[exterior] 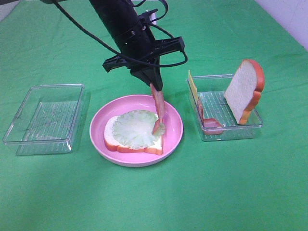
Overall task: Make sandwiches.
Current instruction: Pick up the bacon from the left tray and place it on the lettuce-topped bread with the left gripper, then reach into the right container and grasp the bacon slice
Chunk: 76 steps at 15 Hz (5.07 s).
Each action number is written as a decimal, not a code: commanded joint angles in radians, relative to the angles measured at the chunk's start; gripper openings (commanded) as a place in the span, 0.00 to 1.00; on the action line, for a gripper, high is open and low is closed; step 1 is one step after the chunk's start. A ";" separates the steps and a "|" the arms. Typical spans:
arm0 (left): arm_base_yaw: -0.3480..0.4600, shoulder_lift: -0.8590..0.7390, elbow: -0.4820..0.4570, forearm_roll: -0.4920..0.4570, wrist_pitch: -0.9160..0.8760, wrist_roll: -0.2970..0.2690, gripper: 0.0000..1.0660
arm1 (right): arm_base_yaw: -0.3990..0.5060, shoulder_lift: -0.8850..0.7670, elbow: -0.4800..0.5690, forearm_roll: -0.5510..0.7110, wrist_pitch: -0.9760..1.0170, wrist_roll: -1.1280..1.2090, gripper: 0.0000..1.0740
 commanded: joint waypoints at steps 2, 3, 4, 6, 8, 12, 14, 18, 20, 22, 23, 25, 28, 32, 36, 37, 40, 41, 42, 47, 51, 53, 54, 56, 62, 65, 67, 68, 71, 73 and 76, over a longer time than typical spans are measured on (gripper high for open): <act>-0.001 0.003 0.002 0.117 0.046 -0.053 0.00 | -0.004 -0.014 0.004 -0.004 -0.011 -0.012 0.72; -0.001 0.003 0.002 0.129 0.051 -0.057 0.00 | -0.004 -0.014 0.004 -0.004 -0.011 -0.012 0.72; -0.001 0.003 0.002 0.147 0.065 -0.060 0.00 | -0.004 -0.014 0.004 -0.004 -0.011 -0.012 0.72; -0.001 0.003 0.002 0.158 0.070 -0.059 0.00 | -0.004 -0.014 0.004 -0.004 -0.011 -0.012 0.72; -0.001 0.003 0.002 0.177 0.070 -0.058 0.03 | -0.004 -0.014 0.004 -0.004 -0.011 -0.012 0.72; -0.001 0.003 0.004 0.192 0.070 -0.058 0.06 | -0.004 -0.014 0.004 -0.004 -0.011 -0.012 0.72; -0.001 0.002 0.040 0.204 0.070 -0.058 0.06 | -0.004 -0.014 0.004 -0.004 -0.011 -0.012 0.72; -0.001 0.002 0.085 0.284 0.070 -0.058 0.08 | -0.004 -0.014 0.004 -0.004 -0.011 -0.012 0.72; -0.001 0.002 0.085 0.308 0.070 -0.084 0.20 | -0.004 -0.014 0.004 -0.004 -0.011 -0.012 0.72; -0.001 0.002 0.085 0.310 0.070 -0.088 0.46 | -0.004 -0.014 0.004 -0.004 -0.011 -0.012 0.72; -0.001 0.002 0.085 0.310 0.070 -0.102 0.57 | -0.004 -0.014 0.004 -0.004 -0.011 -0.012 0.72; -0.001 0.001 0.082 0.318 0.065 -0.103 0.68 | -0.004 -0.014 0.004 -0.004 -0.011 -0.012 0.72; -0.001 -0.028 0.076 0.365 0.069 -0.103 0.68 | -0.004 -0.014 0.004 -0.004 -0.011 -0.012 0.72; -0.001 -0.167 0.058 0.469 0.070 -0.098 0.68 | -0.004 -0.014 0.004 -0.004 -0.011 -0.012 0.72; -0.001 -0.336 0.058 0.499 0.070 -0.049 0.68 | -0.004 -0.014 0.004 -0.004 -0.011 -0.012 0.72; -0.001 -0.434 0.064 0.499 0.070 -0.025 0.68 | -0.004 -0.014 0.004 -0.004 -0.011 -0.012 0.72; -0.001 -0.580 0.073 0.499 0.070 0.033 0.68 | -0.004 -0.014 0.004 -0.004 -0.011 -0.012 0.72; -0.001 -0.631 0.098 0.502 0.070 0.052 0.68 | -0.004 -0.014 0.004 -0.004 -0.011 -0.012 0.72; -0.001 -0.659 0.116 0.507 0.070 0.057 0.68 | -0.004 -0.014 0.004 -0.004 -0.011 -0.012 0.72; -0.001 -0.983 0.523 0.559 0.068 0.058 0.68 | -0.004 -0.014 0.004 -0.004 -0.011 -0.012 0.72; -0.001 -1.174 0.786 0.560 0.068 0.058 0.68 | -0.004 -0.014 0.004 -0.004 -0.011 -0.012 0.72; -0.001 -1.292 0.934 0.560 0.068 0.058 0.68 | -0.004 -0.014 0.004 -0.004 -0.011 -0.012 0.72; -0.001 -1.391 1.029 0.560 0.068 0.058 0.68 | -0.004 -0.014 0.004 -0.004 -0.011 -0.012 0.72; -0.001 -1.533 1.141 0.561 0.063 0.065 0.68 | -0.004 -0.014 0.004 -0.005 -0.011 -0.012 0.72; -0.001 -2.027 1.371 0.560 0.020 0.149 0.68 | -0.004 0.147 -0.044 -0.007 -0.129 -0.012 0.71; -0.001 -2.190 1.441 0.556 -0.001 0.159 0.68 | -0.004 0.316 -0.091 -0.004 -0.235 -0.012 0.71; -0.001 -2.293 1.483 0.550 0.001 0.159 0.68 | -0.004 0.475 -0.148 -0.004 -0.291 -0.012 0.71; -0.001 -2.334 1.503 0.549 -0.003 0.159 0.68 | -0.004 0.575 -0.177 -0.004 -0.305 -0.014 0.71; -0.001 -2.339 1.566 0.534 -0.082 0.164 0.68 | -0.004 0.918 -0.329 0.003 -0.304 -0.017 0.71; -0.001 -2.339 1.601 0.529 -0.171 0.163 0.68 | -0.003 1.120 -0.450 0.041 -0.264 -0.022 0.71; -0.001 -2.339 1.607 0.496 -0.174 0.166 0.68 | -0.002 1.316 -0.596 0.122 -0.196 -0.101 0.71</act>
